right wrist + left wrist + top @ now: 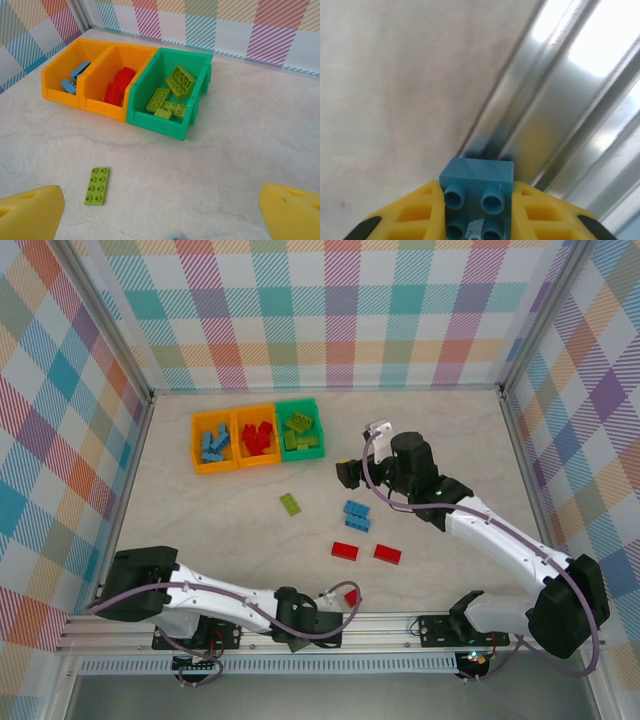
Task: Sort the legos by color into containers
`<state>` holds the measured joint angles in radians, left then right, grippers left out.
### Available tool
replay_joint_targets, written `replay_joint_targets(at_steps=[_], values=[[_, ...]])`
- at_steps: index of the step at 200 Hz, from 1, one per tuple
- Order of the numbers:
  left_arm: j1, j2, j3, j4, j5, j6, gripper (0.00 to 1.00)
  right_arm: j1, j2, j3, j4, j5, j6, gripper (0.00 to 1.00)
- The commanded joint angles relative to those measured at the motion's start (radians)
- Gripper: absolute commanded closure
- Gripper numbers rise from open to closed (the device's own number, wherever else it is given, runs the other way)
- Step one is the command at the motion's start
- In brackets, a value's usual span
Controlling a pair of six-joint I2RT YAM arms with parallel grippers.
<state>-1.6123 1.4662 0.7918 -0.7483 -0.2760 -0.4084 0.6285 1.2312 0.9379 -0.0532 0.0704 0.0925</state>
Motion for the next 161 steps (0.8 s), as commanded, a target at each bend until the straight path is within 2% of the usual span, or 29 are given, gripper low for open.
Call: replay_joint_targets(at_steps=[1,22,31,48,65,88,103,123,136,161], values=[[0.072,-0.101,-0.031,-0.062,-0.069,-0.067,0.78,-0.003,-0.017,-0.025,0.026,0.008,0.001,0.0],[0.173,-0.19,-0.037,-0.067,-0.082,-0.097,0.8,-0.003,-0.024,-0.031,0.029,0.012,0.006,0.0],[0.207,-0.229,-0.035,-0.068,-0.128,-0.104,0.83,-0.003,-0.025,-0.031,0.029,0.014,0.006,0.0],[0.275,-0.325,-0.063,0.025,-0.18,-0.084,0.87,-0.003,-0.026,-0.028,0.023,0.018,0.007,0.0],[0.412,-0.421,-0.104,0.133,-0.178,-0.087,0.87,-0.003,-0.027,-0.022,0.013,0.019,0.01,0.0],[0.602,-0.508,-0.116,0.196,-0.209,-0.07,0.87,-0.003,-0.035,-0.014,-0.004,0.016,0.025,0.0],[0.761,-0.536,-0.102,0.245,-0.205,-0.023,0.87,-0.003,-0.036,-0.007,-0.018,0.009,0.05,0.0],[1.005,-0.512,-0.067,0.369,-0.095,0.038,0.87,-0.003,-0.035,-0.005,-0.028,-0.029,0.09,0.0],[1.159,-0.436,-0.017,0.44,-0.043,0.064,0.87,-0.003,-0.039,-0.012,-0.029,-0.049,0.113,0.0],[1.341,-0.213,0.121,0.559,-0.029,0.103,0.86,-0.003,-0.047,-0.032,-0.038,-0.062,0.142,0.0]])
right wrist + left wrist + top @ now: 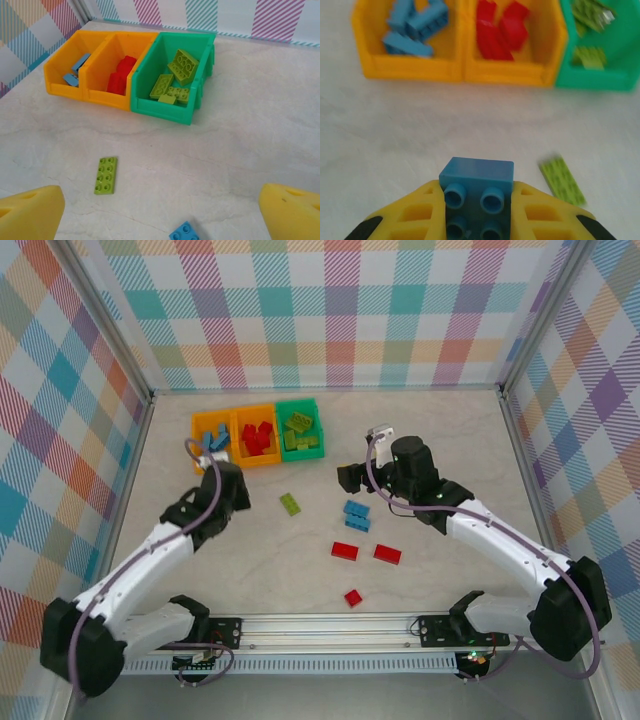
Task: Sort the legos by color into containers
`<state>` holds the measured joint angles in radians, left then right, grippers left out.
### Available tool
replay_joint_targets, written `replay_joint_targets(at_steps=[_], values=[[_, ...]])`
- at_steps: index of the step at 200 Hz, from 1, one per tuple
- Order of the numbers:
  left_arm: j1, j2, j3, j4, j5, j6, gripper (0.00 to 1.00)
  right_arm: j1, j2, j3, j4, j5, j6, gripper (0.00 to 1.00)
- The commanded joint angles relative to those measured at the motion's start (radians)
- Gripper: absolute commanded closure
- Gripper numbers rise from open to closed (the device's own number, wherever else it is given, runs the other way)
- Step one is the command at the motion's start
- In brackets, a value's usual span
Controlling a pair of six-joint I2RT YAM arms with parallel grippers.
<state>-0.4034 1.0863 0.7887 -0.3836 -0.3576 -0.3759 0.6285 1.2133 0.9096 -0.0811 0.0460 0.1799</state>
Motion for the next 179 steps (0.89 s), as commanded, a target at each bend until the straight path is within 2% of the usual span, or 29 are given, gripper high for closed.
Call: replay_joint_targets(at_steps=[1,33,47,67,81,90,125,159,179], values=[[0.138,0.177,0.129,0.2,0.055,0.071,0.86,-0.003,-0.029,-0.004,-0.011,-0.038,0.055,0.0],[0.279,0.498,0.355,0.274,0.103,0.075,0.81,-0.003,-0.039,0.001,-0.086,-0.064,0.071,0.0],[0.311,0.604,0.458,0.261,0.107,0.082,0.7,-0.003,-0.051,0.005,-0.127,-0.078,0.081,0.0],[0.34,0.684,0.549,0.247,0.113,0.097,0.63,-0.001,-0.071,0.005,-0.187,-0.094,0.099,0.0],[0.346,0.694,0.577,0.241,0.125,0.115,0.46,-0.002,-0.086,-0.002,-0.223,-0.098,0.116,0.0],[0.347,0.678,0.578,0.239,0.13,0.124,0.39,-0.001,-0.09,-0.007,-0.241,-0.101,0.128,0.0],[0.32,0.482,0.498,0.213,0.256,0.103,0.34,0.002,-0.041,0.002,-0.295,-0.141,0.174,0.0],[0.134,0.199,0.402,0.037,0.315,0.229,0.31,0.079,0.115,0.096,-0.305,-0.149,0.188,0.0],[0.011,0.035,0.337,-0.067,0.334,0.403,0.29,0.143,0.249,0.176,-0.296,-0.108,0.192,0.0]])
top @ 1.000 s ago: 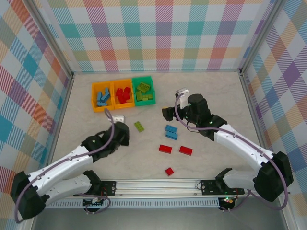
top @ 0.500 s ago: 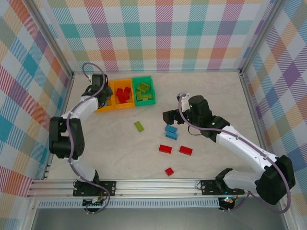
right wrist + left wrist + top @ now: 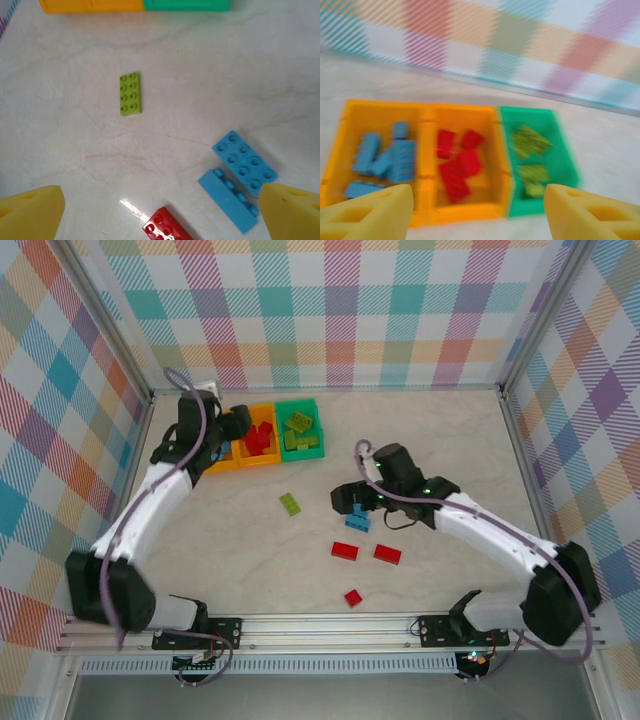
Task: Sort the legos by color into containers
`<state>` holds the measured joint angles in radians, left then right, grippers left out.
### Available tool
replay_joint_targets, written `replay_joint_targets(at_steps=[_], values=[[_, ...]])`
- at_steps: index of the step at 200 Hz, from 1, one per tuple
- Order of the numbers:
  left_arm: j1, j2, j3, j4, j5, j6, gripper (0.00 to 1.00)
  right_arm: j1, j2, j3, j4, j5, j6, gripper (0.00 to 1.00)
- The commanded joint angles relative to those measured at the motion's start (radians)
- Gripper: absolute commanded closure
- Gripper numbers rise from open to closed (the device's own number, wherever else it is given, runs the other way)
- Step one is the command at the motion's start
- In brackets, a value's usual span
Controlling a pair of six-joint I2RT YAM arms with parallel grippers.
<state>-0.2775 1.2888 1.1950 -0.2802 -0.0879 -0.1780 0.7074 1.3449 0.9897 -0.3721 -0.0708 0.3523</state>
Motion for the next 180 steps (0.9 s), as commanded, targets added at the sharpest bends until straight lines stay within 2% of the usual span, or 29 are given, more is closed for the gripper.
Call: replay_joint_targets(at_steps=[1,32,54,76,115,145,180], values=[[-0.121,-0.177,-0.071,-0.177,0.067,0.214,0.29,0.067,0.126,0.099,-0.004,0.01,0.02,0.0],[-0.237,-0.393,-0.137,-0.397,0.124,0.468,0.28,0.154,0.383,0.282,0.004,0.067,0.012,0.02],[-0.247,-0.535,-0.211,-0.507,0.196,0.6,0.23,0.179,0.544,0.398,0.017,0.132,0.006,0.04],[-0.246,-0.649,-0.336,-0.529,0.229,0.731,0.17,0.179,0.664,0.478,0.04,0.176,0.005,0.1],[-0.246,-0.701,-0.427,-0.477,0.221,0.773,0.08,0.184,0.81,0.581,-0.001,0.272,-0.04,0.28],[-0.245,-0.671,-0.438,-0.454,0.249,0.81,0.0,0.196,0.854,0.591,-0.02,0.263,-0.061,0.41],[-0.246,-0.656,-0.452,-0.441,0.293,0.835,0.0,0.196,0.879,0.598,-0.05,0.264,-0.044,0.56]])
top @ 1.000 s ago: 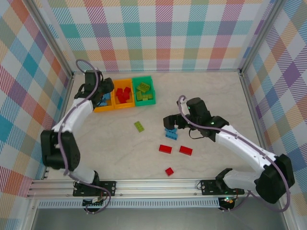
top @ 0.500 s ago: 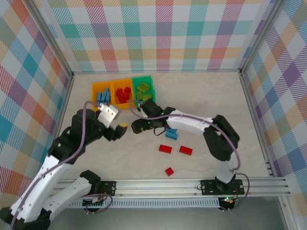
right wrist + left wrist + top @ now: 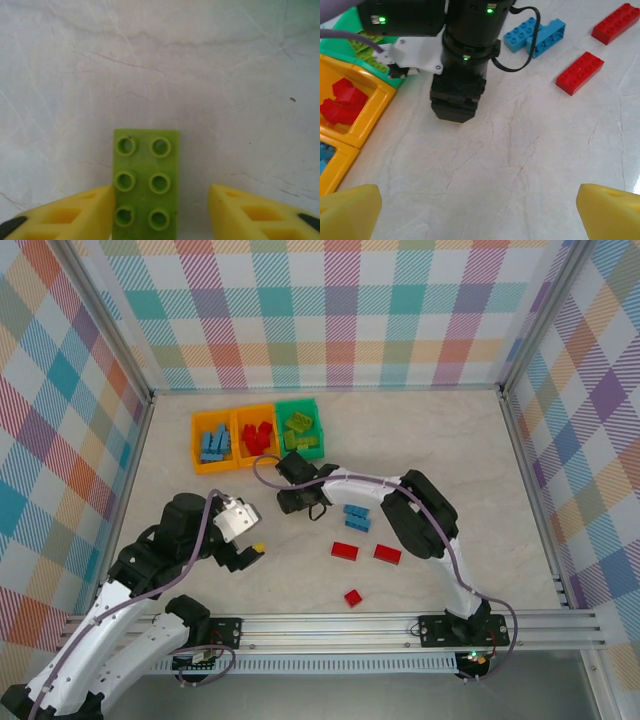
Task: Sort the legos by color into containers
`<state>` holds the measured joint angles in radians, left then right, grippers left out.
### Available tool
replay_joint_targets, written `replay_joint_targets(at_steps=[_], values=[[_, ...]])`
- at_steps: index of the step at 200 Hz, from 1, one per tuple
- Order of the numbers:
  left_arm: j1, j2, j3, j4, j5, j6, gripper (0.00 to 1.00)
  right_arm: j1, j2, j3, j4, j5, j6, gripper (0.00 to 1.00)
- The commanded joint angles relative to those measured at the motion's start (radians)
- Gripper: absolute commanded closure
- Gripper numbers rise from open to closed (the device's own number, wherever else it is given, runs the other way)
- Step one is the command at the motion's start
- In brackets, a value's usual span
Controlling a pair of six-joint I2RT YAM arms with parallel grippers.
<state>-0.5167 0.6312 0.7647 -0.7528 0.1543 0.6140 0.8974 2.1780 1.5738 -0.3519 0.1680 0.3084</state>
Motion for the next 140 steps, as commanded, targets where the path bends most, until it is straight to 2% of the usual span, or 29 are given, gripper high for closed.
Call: replay_joint_targets(at_steps=[1,37,53,84,107,140], values=[[-0.006,0.001,-0.022,0.033,0.052,0.044,0.0,0.006,0.045,0.015,-0.073,0.026,0.0,0.56],[-0.006,-0.03,-0.046,0.056,0.066,0.059,0.0,0.006,0.024,0.033,-0.087,0.025,-0.01,0.51],[-0.006,-0.038,-0.056,0.066,0.087,0.064,0.0,0.006,0.05,0.055,-0.092,0.007,-0.029,0.45],[-0.006,-0.042,-0.068,0.074,0.096,0.067,0.0,0.01,0.111,0.105,-0.138,-0.024,-0.027,0.46],[-0.006,-0.045,-0.074,0.083,0.103,0.069,0.0,0.021,0.132,0.098,-0.139,-0.023,-0.016,0.41],[-0.005,-0.041,-0.078,0.089,0.108,0.066,0.0,0.023,0.142,0.102,-0.149,-0.012,-0.006,0.57]])
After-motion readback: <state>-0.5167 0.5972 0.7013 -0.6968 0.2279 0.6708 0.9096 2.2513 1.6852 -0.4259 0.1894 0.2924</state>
